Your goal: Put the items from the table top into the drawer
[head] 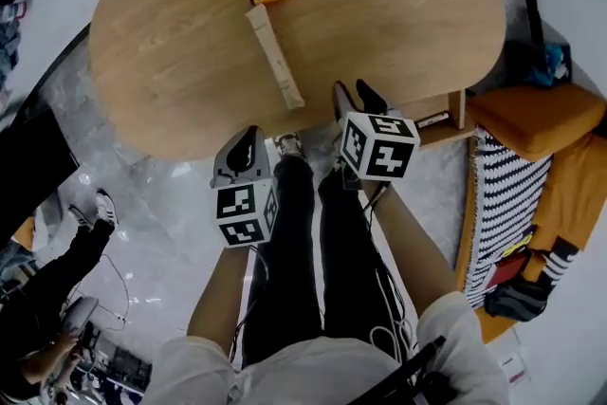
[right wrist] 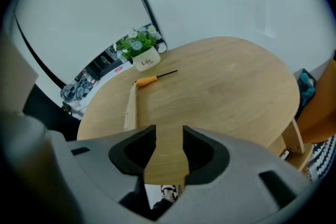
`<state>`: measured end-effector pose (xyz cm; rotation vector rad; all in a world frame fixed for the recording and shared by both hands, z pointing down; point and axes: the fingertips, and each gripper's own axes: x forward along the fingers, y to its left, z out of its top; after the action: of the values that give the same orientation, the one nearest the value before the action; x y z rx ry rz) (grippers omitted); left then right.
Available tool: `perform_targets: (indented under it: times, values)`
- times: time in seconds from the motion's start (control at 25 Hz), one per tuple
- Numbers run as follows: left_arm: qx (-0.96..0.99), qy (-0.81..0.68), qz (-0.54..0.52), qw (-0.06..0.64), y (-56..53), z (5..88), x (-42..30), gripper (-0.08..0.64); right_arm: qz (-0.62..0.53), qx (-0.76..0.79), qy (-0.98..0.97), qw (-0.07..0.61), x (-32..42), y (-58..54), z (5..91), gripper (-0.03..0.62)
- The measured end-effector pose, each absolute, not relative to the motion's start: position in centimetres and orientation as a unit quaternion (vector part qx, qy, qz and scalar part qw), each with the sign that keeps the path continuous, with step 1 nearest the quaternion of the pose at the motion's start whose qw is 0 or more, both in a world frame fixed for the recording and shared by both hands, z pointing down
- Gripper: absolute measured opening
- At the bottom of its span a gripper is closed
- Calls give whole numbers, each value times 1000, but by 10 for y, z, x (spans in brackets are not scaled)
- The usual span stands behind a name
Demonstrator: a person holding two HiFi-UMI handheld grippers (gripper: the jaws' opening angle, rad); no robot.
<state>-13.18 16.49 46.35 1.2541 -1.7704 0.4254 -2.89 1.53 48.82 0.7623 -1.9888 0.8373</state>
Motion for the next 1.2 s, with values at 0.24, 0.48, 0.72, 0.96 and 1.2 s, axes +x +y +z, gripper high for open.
perform_targets:
  times: [0.24,0.48,0.72,0.96,1.2]
  values:
    - [447,-751,147,463,193,472,-170,9,302,235,-814,437,-87,33,493,153]
    - [414,-768,123,472,209,479,-196,9,296,209,-818,447,-124,45,501,153]
    - [402,-774,117,474,217,486,-222,9,278,190,-821,461,-153,55,510,153]
    - [398,-776,118,475,221,491,-241,9,275,193,-816,471,-167,55,524,153]
    - [398,-774,119,478,226,497,-245,9,246,194,-808,499,-166,55,536,120]
